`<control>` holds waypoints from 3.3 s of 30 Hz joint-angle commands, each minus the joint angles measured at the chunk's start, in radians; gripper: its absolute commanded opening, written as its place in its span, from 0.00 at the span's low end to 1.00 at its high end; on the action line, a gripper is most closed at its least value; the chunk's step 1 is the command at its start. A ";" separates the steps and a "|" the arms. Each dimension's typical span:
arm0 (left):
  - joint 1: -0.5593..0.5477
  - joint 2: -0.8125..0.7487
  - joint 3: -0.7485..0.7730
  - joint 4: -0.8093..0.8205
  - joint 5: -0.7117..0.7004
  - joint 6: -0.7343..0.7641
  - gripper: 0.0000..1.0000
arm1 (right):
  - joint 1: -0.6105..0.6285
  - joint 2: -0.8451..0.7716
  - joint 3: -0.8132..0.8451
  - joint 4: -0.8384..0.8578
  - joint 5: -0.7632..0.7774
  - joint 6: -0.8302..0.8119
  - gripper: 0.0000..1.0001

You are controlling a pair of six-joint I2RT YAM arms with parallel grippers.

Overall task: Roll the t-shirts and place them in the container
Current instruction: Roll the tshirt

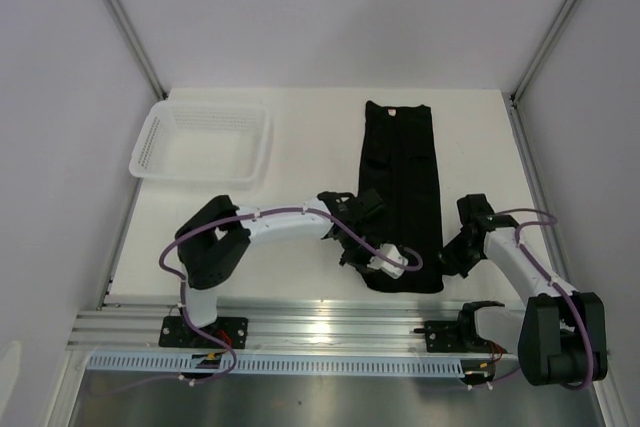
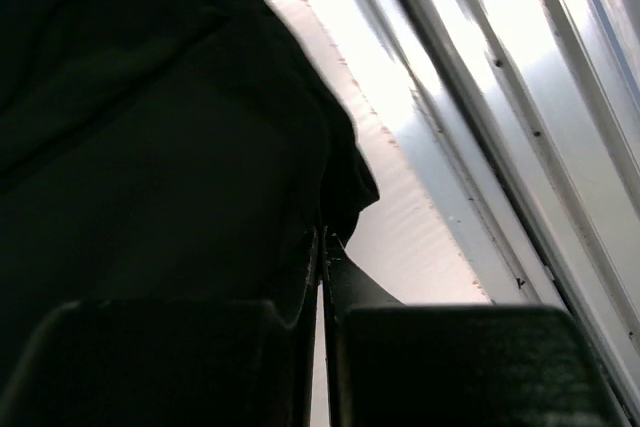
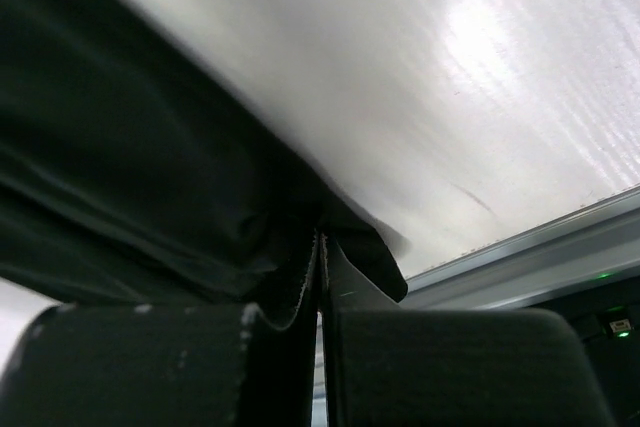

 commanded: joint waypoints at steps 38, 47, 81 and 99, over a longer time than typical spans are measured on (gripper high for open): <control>0.230 0.138 0.189 0.010 0.121 -0.417 0.00 | -0.067 0.008 0.076 -0.137 -0.108 -0.005 0.36; 0.244 0.144 0.167 0.022 0.085 -0.449 0.01 | -0.066 -0.038 0.130 -0.232 -0.053 0.004 0.40; 0.284 0.174 0.149 0.021 0.068 -0.547 0.01 | -0.021 -0.077 0.055 -0.164 -0.022 0.105 0.50; 0.289 0.165 0.149 0.009 0.075 -0.547 0.01 | -0.009 -0.026 -0.016 -0.009 -0.068 0.170 0.18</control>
